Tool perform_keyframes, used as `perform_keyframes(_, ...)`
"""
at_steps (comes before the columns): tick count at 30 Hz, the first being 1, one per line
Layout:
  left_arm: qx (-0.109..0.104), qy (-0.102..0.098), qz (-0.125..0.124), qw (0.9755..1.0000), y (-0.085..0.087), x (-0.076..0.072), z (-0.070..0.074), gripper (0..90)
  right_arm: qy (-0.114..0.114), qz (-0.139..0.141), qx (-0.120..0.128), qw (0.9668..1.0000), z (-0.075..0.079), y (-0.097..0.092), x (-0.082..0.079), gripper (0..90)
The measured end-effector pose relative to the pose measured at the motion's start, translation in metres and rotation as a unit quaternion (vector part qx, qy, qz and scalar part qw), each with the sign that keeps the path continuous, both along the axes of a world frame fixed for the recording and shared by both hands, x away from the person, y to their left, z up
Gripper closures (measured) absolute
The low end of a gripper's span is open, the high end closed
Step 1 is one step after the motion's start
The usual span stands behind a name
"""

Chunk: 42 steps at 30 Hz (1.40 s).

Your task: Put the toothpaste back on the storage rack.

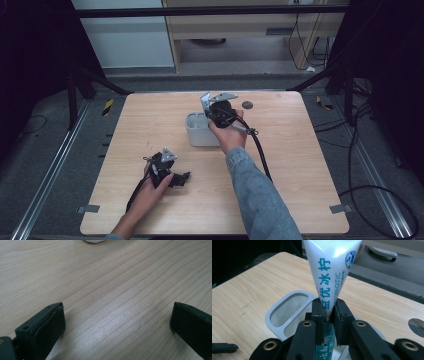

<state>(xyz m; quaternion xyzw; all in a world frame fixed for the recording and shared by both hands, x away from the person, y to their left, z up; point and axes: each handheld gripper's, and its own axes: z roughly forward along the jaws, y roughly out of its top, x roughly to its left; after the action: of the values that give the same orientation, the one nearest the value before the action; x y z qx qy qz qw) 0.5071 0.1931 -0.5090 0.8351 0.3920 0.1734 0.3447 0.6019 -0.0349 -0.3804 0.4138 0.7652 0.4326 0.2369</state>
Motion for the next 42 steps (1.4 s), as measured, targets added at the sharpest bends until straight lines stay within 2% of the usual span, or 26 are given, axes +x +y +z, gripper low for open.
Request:
perform_keyframes(13,-0.001,0.001,0.001,1.0000,0.000,0.000,0.000,0.0,0.010,0.002,-0.007,0.9999,-0.010,-0.001,-0.002,80.0)
perform_keyframes(29,-0.001,0.001,0.001,1.0000,0.000,0.000,0.000,0.0,0.023,0.011,-0.021,0.9995,-0.014,0.001,0.000,79.8)
perform_keyframes(42,0.000,0.000,0.000,1.0000,0.000,0.000,0.000,0.0,0.038,0.012,-0.041,0.9984,-0.011,0.017,0.011,79.4)
